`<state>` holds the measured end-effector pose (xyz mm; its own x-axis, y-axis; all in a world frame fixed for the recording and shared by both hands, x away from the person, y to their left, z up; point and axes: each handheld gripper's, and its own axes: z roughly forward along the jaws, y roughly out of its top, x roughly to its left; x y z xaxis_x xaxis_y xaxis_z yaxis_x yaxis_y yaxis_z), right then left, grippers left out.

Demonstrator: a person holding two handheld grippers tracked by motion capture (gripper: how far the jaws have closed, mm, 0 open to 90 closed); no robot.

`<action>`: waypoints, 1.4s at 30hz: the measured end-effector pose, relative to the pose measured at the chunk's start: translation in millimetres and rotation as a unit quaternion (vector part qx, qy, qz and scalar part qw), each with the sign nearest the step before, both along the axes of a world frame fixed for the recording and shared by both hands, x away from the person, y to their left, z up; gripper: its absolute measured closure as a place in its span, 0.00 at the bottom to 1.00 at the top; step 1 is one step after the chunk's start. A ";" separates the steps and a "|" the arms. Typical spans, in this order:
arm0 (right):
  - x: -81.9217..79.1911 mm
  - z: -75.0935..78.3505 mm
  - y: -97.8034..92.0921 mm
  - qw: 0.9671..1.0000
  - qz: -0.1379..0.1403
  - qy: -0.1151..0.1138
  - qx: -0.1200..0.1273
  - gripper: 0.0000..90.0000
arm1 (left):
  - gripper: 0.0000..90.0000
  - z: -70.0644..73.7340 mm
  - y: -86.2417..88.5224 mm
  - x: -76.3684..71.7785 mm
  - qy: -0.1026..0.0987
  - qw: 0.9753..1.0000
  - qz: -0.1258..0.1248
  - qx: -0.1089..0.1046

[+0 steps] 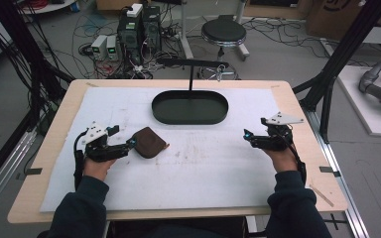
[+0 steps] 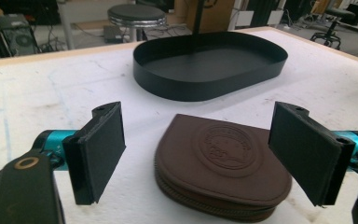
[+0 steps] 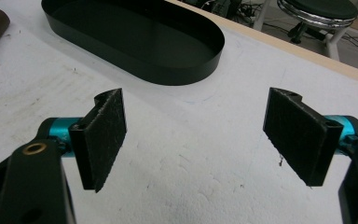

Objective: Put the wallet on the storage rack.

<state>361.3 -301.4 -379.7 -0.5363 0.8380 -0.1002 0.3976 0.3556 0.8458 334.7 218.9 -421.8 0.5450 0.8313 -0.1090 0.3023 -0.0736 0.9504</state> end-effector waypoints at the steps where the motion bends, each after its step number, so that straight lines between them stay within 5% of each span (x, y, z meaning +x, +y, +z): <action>1: -0.2 -0.3 0.1 1.000 -0.001 0.001 0.002 0.24 | 0.20 -0.1 -4.6 0.0 0.009 1.000 -0.001 -0.001; 10: 0.5 -1.4 2.1 1.000 0.004 0.002 -0.001 0.24 | 0.20 -7.4 -27.4 5.3 0.057 0.998 0.004 0.024; 17: 0.0 -1.7 3.9 1.000 0.006 0.004 -0.002 0.24 | 0.20 -19.7 -43.8 17.3 0.107 0.993 0.013 0.053; 21: -0.2 -1.6 3.6 1.000 0.006 0.003 -0.004 0.24 | 0.21 -20.0 -46.0 18.4 0.101 0.992 0.015 0.073; 25: -0.3 -1.8 3.3 1.000 0.007 0.005 -0.003 0.24 | 0.36 -17.0 -38.5 20.3 0.100 0.990 -0.003 0.104; 31: -0.1 -1.9 3.9 1.000 0.007 0.007 0.001 0.24 | 0.45 -16.5 -30.2 27.1 0.095 0.988 -0.038 0.115; 37: 0.9 -2.2 3.1 1.000 0.008 0.007 0.000 0.24 | 0.47 -16.7 -24.1 37.5 0.089 0.986 -0.085 0.113; 39: 1.1 -2.3 3.2 1.000 0.009 0.008 0.002 0.24 | 0.51 -11.6 -22.4 38.5 0.107 0.987 -0.066 0.095; 42: 1.4 -2.3 2.0 1.000 0.008 0.008 0.004 0.24 | 0.36 -6.1 -25.4 36.0 0.113 0.992 -0.028 0.044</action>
<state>362.7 -299.4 -382.0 -0.5513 0.8299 -0.0853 0.4060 0.3562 0.8416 370.7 193.6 -427.9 0.5597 0.8127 -0.1621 0.5009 -0.1760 0.8474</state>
